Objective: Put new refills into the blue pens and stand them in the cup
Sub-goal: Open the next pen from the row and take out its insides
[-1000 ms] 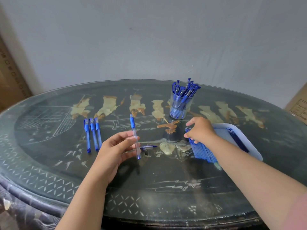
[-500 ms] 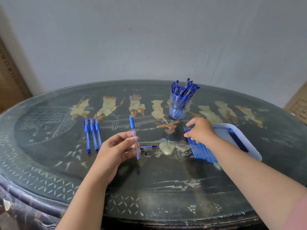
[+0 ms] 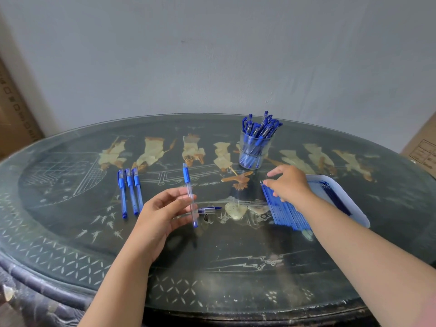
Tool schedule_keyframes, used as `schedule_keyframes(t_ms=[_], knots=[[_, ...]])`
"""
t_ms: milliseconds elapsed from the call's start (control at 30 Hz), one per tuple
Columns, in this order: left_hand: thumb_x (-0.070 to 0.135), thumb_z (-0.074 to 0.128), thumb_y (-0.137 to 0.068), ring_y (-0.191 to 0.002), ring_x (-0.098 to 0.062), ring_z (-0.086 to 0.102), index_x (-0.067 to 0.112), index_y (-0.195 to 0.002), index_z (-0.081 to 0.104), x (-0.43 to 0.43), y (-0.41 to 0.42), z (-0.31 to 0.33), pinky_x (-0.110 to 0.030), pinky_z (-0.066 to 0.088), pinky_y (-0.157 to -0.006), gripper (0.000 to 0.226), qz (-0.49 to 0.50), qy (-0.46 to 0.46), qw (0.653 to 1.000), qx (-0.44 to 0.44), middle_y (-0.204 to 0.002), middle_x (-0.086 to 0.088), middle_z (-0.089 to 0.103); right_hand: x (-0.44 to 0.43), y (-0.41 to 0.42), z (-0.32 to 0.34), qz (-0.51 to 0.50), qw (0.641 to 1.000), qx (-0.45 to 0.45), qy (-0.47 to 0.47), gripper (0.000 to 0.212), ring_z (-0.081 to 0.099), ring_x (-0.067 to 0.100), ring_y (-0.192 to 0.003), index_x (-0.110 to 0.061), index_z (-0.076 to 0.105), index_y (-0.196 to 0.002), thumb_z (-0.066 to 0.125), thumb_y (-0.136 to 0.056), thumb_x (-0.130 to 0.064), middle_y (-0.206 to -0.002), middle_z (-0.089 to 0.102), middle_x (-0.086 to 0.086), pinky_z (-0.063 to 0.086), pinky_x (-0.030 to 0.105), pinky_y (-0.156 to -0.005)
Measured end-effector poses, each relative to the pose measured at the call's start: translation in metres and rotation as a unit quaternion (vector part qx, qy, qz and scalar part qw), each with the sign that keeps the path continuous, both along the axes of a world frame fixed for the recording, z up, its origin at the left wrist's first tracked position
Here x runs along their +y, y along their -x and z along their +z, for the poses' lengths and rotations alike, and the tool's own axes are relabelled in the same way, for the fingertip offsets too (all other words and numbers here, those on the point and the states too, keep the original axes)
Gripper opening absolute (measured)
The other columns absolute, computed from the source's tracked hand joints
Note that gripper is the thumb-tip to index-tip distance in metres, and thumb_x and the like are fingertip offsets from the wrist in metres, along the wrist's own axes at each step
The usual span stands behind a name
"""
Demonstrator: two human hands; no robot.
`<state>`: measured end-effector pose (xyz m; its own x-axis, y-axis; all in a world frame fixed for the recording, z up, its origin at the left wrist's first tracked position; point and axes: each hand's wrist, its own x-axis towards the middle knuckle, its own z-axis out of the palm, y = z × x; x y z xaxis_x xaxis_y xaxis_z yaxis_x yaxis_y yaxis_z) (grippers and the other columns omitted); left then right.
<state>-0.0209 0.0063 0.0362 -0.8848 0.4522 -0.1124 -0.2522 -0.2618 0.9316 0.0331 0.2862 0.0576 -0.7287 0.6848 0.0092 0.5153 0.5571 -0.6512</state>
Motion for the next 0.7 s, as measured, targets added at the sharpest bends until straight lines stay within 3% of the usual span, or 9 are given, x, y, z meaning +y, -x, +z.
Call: schedule_keyframes(t_ms=[133,300,567,700], knots=[[0.002,0.065,-0.085,-0.075,-0.017,0.069,0.004,-0.105,0.069,-0.001,0.000,-0.001,-0.029,0.059,-0.064,0.021,-0.002,0.000,1.000,-0.001,-0.092,-0.008,0.073,0.024,-0.026,0.009,-0.061,0.995,0.008,-0.084,0.016,0.063,0.028,-0.099,-0.013,0.069,-0.107,0.061,-0.093,-0.013,-0.116,0.066,0.010,0.047,0.030,-0.077],[0.005,0.066,-0.084,-0.076,-0.018,0.068,0.006,-0.106,0.069,0.000,-0.006,0.000,-0.033,0.056,-0.067,0.022,-0.001,0.017,1.000,0.023,-0.090,-0.006,0.073,0.054,-0.073,0.005,-0.127,0.976,-0.083,-0.157,0.033,0.058,0.038,-0.109,-0.013,0.070,-0.110,0.049,-0.090,0.000,-0.123,0.063,0.012,0.049,0.037,-0.085],[0.008,0.067,-0.080,-0.075,-0.021,0.068,0.005,-0.104,0.069,0.007,-0.020,0.001,-0.031,0.057,-0.064,0.024,-0.002,0.006,0.999,0.033,-0.086,-0.009,0.071,0.061,-0.093,-0.005,-0.121,0.964,-0.142,-0.187,0.040,0.060,0.035,-0.100,-0.017,0.069,-0.115,0.047,-0.087,0.002,-0.118,0.064,0.010,0.049,0.033,-0.072],[0.008,0.067,-0.079,-0.077,-0.022,0.069,0.006,-0.103,0.070,0.010,-0.023,0.000,-0.030,0.057,-0.062,0.024,-0.013,0.025,0.999,0.042,-0.088,-0.009,0.072,0.058,-0.093,-0.004,-0.116,0.961,-0.169,-0.185,0.038,0.052,0.030,-0.088,-0.013,0.064,-0.120,0.046,-0.089,0.002,-0.116,0.062,0.012,0.044,0.030,-0.068]])
